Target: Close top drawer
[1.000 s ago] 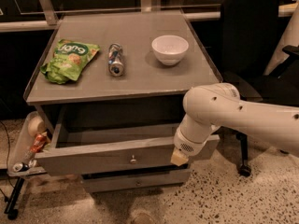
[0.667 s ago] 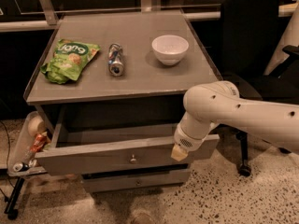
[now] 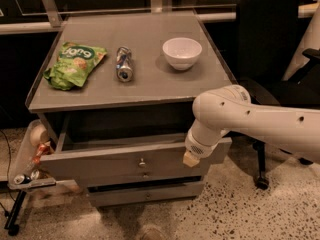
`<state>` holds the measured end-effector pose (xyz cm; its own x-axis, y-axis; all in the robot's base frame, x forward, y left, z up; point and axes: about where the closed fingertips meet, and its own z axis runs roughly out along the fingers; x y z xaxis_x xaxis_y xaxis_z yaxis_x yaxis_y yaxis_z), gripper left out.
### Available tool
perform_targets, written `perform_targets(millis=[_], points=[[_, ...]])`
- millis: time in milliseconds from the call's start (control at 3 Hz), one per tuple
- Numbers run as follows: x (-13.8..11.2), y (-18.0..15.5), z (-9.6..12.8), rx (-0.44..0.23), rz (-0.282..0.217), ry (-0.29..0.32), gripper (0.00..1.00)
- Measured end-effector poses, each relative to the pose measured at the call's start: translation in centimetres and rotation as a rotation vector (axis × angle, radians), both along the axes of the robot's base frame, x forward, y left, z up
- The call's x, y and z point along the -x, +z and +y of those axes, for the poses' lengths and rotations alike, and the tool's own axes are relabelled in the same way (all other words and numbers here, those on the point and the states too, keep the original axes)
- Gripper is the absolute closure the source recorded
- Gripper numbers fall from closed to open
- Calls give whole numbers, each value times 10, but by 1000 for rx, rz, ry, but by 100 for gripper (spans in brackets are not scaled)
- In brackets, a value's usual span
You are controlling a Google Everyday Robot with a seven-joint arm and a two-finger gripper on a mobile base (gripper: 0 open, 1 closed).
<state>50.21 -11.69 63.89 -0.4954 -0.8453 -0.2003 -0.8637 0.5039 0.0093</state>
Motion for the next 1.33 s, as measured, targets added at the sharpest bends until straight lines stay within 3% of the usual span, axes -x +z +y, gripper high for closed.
perform_targets(millis=[667, 1000, 1333], points=[[-47, -9, -8, 48, -53, -34, 100], [-46, -9, -9, 48, -53, -34, 100], [-79, -13, -14, 79, -76, -45, 100]])
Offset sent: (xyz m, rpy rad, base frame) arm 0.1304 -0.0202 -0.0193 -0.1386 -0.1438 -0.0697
